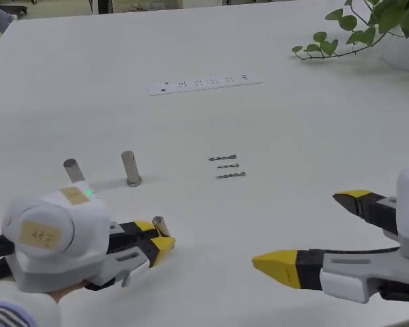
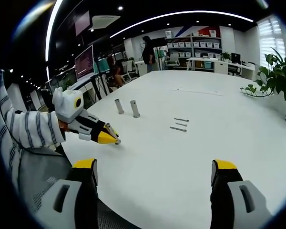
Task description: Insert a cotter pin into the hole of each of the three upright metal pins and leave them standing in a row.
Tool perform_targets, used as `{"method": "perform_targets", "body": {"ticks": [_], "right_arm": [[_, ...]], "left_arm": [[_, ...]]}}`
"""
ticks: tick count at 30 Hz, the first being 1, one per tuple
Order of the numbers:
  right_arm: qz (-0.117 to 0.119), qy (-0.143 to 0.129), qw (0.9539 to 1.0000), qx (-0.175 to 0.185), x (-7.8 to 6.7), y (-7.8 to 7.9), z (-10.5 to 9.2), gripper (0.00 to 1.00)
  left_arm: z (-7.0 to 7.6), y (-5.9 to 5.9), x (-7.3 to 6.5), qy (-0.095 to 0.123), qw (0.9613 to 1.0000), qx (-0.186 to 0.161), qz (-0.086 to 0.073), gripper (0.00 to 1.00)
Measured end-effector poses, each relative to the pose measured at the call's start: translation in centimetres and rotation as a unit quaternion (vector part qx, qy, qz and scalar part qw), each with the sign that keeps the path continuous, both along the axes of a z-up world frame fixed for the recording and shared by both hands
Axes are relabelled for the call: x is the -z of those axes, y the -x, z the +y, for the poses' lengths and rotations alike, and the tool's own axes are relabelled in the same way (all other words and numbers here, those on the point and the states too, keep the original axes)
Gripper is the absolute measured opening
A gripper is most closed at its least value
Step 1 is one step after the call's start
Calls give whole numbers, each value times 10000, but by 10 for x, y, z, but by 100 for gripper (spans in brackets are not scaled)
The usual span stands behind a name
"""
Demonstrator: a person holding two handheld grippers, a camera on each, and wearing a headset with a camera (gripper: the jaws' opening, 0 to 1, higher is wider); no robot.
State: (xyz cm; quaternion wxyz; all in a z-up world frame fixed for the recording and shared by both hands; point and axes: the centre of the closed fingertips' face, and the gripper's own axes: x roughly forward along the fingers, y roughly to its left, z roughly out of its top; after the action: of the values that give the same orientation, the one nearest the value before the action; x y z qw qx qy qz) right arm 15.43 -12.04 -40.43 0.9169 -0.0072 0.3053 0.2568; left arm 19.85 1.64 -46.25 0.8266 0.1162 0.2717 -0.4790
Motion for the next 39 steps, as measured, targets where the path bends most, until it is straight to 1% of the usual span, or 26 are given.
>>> {"method": "perform_targets", "body": {"ticks": [3, 6, 8, 15, 17, 18, 19, 20, 25, 27, 31, 35, 36, 37, 39], "right_arm": [[21, 28, 10000, -20, 2, 1, 1, 98], [54, 35, 10000, -26, 4, 1, 1, 98], [64, 28, 10000, -33, 4, 1, 1, 98], [91, 30, 9999, -55, 6, 3, 2, 98], [96, 25, 9999, -48, 6, 3, 1, 98], [106, 15, 9999, -46, 6, 3, 1, 98], [118, 5, 9999, -51, 7, 3, 1, 98], [122, 3, 9999, -53, 7, 3, 1, 98], [156, -5, 9999, -74, 9, 5, 3, 98], [159, -10, 9998, -79, 9, 5, 4, 98], [154, -17, 9998, -86, 8, 5, 4, 98], [148, -28, 9999, -83, 7, 5, 4, 98], [134, -24, 9999, -81, 7, 5, 4, 98], [123, -21, 9999, -76, 6, 5, 4, 98], [118, -28, 9999, -67, 6, 5, 4, 98]], "left_arm": [[-1, 0, 4, -36, 10000, -12, 34, 5], [-2, 0, 6, -84, 10000, -24, 26, 5], [-3, -2, 9, -210, 9997, -85, -45, 5], [-3, -1, 17, -310, 9994, -132, -28, 5], [-3, -1, 18, -306, 9994, -141, -26, 5], [-3, -1, 17, -238, 9995, -219, 6, 5], [-3, -1, 17, -230, 9995, -225, 22, 5], [-3, -1, 17, -241, 9995, -218, -13, 5], [-3, 1, 17, -287, 9994, -185, -57, 5], [-4, 2, 17, -256, 9994, -236, -11, 5], [-5, 2, 17, -289, 9992, -277, -70, 5], [-4, 0, 17, -266, 9989, -384, -25, 5], [-5, 0, 16, -287, 9989, -362, -64, 5], [-5, 0, 14, -325, 9988, -333, -148, 6], [-6, 0, 11, -266, 9990, -328, -136, 9]]}}
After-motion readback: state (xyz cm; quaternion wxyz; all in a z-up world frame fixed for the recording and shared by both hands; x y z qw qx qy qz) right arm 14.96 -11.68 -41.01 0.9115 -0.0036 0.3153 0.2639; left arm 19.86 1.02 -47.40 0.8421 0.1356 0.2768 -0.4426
